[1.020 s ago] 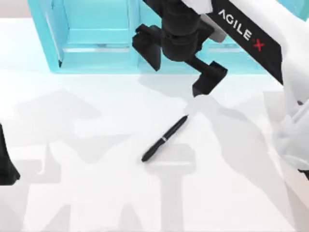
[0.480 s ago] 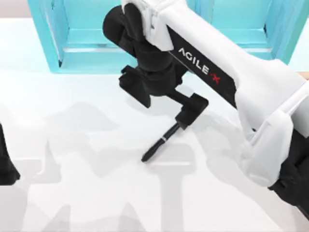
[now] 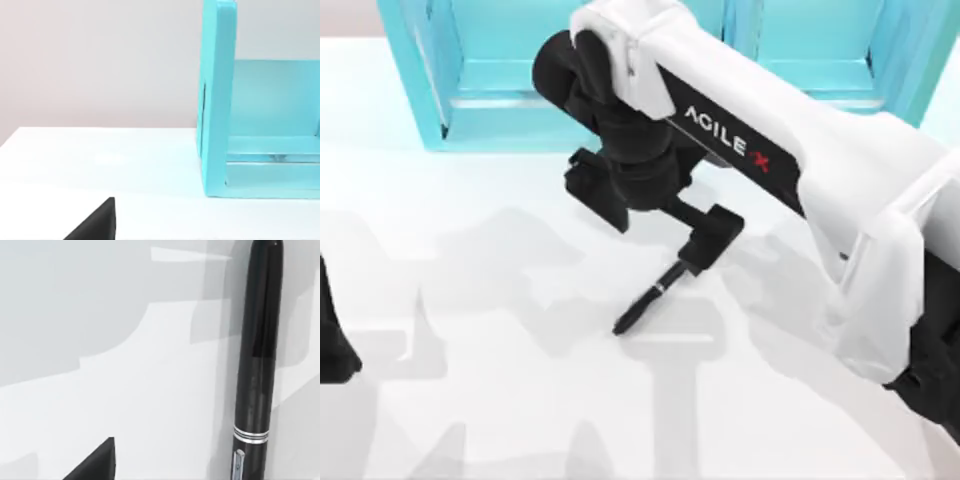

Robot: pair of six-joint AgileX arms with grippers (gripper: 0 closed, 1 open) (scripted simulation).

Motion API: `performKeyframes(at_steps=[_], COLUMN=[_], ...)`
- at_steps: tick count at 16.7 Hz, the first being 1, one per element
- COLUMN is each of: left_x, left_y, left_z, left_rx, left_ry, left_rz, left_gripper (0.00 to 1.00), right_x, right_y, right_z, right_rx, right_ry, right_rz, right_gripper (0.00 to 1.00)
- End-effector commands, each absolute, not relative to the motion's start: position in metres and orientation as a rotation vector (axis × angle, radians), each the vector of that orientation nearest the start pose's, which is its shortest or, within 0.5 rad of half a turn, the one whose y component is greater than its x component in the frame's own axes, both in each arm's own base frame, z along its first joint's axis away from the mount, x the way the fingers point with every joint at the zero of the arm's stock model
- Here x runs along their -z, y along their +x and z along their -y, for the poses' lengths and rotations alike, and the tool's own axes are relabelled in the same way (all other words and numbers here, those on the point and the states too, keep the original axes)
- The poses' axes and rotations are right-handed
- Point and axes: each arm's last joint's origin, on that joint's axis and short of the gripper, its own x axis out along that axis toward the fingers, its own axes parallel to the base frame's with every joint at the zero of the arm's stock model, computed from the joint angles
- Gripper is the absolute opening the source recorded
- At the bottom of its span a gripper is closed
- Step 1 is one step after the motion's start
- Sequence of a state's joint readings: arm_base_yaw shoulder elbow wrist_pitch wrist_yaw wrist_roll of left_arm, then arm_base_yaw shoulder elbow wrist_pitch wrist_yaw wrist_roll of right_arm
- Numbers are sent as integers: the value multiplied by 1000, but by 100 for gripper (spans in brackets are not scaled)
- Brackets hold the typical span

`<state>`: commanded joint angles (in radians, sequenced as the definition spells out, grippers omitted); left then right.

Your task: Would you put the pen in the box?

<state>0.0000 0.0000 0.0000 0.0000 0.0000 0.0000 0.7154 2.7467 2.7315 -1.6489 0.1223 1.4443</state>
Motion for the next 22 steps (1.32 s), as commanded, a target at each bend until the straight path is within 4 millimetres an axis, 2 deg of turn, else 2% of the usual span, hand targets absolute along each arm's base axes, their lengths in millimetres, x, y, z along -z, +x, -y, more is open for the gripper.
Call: performKeyframes(at_steps=[8,10,14,22], left_x=[-160,-160,-160,-160], left_y=[106,106,106,106], left_z=[1,1,1,1], left_rx=[0,0,0,0], left_ry=[0,0,0,0], left_rz=[0,0,0,0], left_gripper=[100,100,100,100], right_x=[-94,-87,-86,-86], right_y=[376,375,375,375], right_z=[-324,-323,-323,-323], right_rx=[661,659,658,658], right_ry=[440,442,442,442], right_rz=[-1441,-1440,-1440,-1440], right_gripper=[100,100,100,40])
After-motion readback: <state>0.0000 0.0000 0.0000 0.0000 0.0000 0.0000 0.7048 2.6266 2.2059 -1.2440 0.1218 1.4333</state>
